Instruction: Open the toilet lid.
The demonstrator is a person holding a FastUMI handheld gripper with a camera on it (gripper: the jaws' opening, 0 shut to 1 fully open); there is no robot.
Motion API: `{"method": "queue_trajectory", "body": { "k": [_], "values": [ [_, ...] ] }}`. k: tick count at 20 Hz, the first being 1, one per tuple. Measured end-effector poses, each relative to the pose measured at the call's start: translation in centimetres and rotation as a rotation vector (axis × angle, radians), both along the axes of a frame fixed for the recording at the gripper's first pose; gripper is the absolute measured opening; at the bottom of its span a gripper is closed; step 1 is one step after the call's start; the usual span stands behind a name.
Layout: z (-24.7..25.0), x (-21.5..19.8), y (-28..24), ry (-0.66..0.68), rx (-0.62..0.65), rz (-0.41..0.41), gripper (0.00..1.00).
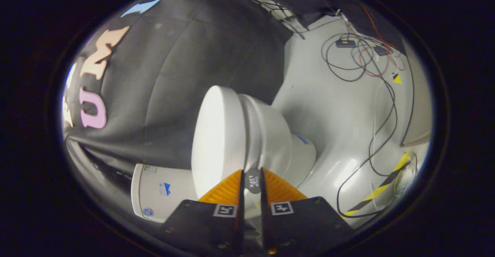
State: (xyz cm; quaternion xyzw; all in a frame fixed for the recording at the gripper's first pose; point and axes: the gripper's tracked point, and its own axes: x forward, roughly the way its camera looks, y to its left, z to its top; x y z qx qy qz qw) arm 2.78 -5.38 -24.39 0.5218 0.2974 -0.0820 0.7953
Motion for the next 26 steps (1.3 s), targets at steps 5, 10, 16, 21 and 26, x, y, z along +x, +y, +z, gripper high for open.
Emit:
{"method": "queue_trajectory", "body": {
  "k": [5, 10, 16, 21, 26],
  "values": [
    [-1.0, 0.3, 2.7, 0.009, 0.062, 0.082, 0.38],
    [-0.3, 1.0, 2.7, -0.062, 0.039, 0.068, 0.03],
    [1.0, 1.0, 3.1, -0.116, -0.006, 0.116, 0.03],
    [3.1, 1.1, 3.4, -0.169, -0.006, 0.132, 0.03],
    [7.3, 0.9, 4.7, -0.274, -0.018, 0.192, 0.03]
  ]
}}
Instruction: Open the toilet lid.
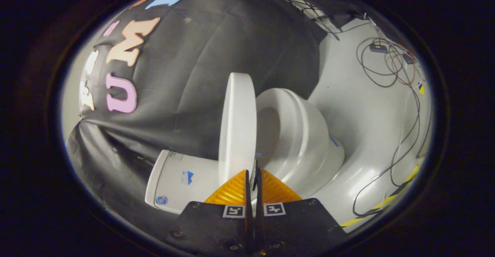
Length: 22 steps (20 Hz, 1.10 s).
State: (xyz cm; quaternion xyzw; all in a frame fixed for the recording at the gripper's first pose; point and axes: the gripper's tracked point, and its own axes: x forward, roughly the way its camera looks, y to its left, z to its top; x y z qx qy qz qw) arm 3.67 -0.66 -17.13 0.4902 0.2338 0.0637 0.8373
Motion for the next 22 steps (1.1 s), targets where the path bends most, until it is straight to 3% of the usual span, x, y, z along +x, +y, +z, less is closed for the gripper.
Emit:
{"method": "queue_trajectory", "body": {
  "k": [7, 15, 22],
  "values": [
    [4.3, -0.3, 2.1, -0.116, 0.002, 0.075, 0.03],
    [6.0, -0.6, 3.0, -0.15, -0.027, 0.089, 0.03],
    [8.6, -1.0, 4.9, -0.204, -0.125, 0.113, 0.04]
  ]
}}
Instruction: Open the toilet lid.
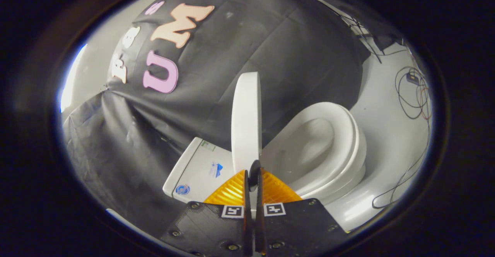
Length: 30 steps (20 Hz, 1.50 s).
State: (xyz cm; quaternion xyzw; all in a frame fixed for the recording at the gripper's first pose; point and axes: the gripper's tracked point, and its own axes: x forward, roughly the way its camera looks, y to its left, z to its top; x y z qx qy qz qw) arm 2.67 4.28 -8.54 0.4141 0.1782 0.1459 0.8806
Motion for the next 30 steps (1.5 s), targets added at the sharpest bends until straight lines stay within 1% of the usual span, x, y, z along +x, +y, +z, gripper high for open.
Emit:
{"method": "queue_trajectory", "body": {
  "k": [4, 9, 16, 30],
  "values": [
    [0.7, -0.2, 0.2, -0.007, -0.062, -0.007, 0.04],
    [1.7, -0.3, 1.2, -0.04, -0.203, -0.003, 0.05],
    [2.9, -0.8, 2.6, -0.086, -0.287, 0.004, 0.04],
    [5.2, -1.0, 5.8, -0.171, -0.548, -0.013, 0.07]
  ]
}}
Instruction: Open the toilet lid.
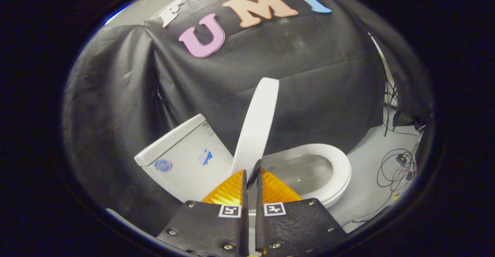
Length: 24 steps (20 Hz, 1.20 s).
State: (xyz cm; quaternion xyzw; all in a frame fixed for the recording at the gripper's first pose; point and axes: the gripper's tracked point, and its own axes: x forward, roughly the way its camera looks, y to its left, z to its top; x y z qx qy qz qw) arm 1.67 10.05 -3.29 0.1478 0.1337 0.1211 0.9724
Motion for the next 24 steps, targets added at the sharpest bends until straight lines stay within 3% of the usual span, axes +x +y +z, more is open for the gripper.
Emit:
{"method": "queue_trajectory", "body": {
  "k": [6, 24],
  "values": [
    [0.6, 0.1, 0.7, -0.029, -0.115, -0.005, 0.09],
    [3.0, 0.0, 5.2, -0.125, -0.226, 0.018, 0.1]
  ]
}}
